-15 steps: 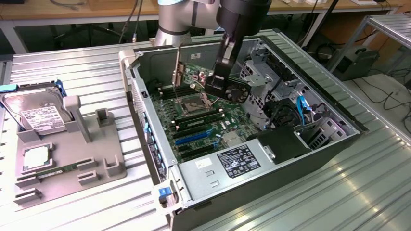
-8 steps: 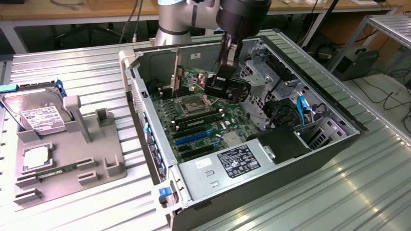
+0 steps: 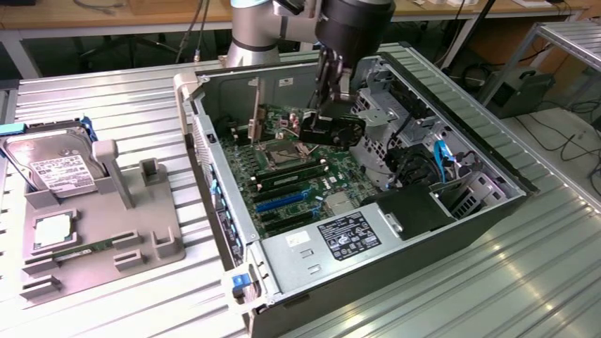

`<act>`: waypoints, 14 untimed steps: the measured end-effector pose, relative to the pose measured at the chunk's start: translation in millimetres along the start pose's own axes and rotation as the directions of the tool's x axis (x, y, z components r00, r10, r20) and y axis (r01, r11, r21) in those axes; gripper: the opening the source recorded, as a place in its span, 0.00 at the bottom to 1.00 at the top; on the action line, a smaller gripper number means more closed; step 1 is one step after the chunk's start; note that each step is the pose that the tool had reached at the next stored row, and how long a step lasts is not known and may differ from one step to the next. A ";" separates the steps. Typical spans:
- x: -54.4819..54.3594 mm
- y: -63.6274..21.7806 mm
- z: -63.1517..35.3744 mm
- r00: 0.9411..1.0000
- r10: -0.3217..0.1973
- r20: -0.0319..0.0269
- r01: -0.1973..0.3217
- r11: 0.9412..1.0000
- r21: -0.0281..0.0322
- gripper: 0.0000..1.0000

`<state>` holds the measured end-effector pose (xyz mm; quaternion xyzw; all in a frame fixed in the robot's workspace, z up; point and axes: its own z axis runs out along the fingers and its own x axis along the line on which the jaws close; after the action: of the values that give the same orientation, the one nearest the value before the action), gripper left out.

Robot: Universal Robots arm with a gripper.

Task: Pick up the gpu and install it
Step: 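Insert the gpu into the slot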

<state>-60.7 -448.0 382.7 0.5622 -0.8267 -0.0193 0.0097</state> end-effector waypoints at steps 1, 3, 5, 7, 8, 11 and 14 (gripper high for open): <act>0.0 0.0 0.6 1.000 -0.023 -0.001 0.023 1.000 0.000 0.26; 0.0 -0.1 1.9 0.997 -0.081 -0.003 0.081 0.997 -0.001 0.26; 0.0 -0.1 3.1 0.992 -0.124 -0.005 0.124 0.992 -0.001 0.26; 0.0 -0.2 4.1 0.986 -0.167 -0.007 0.166 0.986 -0.002 0.26; 0.0 -0.2 4.6 0.983 -0.184 -0.008 0.184 0.983 -0.002 0.26; 0.0 -0.3 6.5 0.967 -0.253 -0.011 0.253 0.967 -0.003 0.26; 0.1 -0.4 8.4 0.949 -0.316 -0.013 0.316 0.949 -0.004 0.26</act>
<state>-60.7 -448.0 374.3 0.6875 -0.7258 -0.0175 0.0127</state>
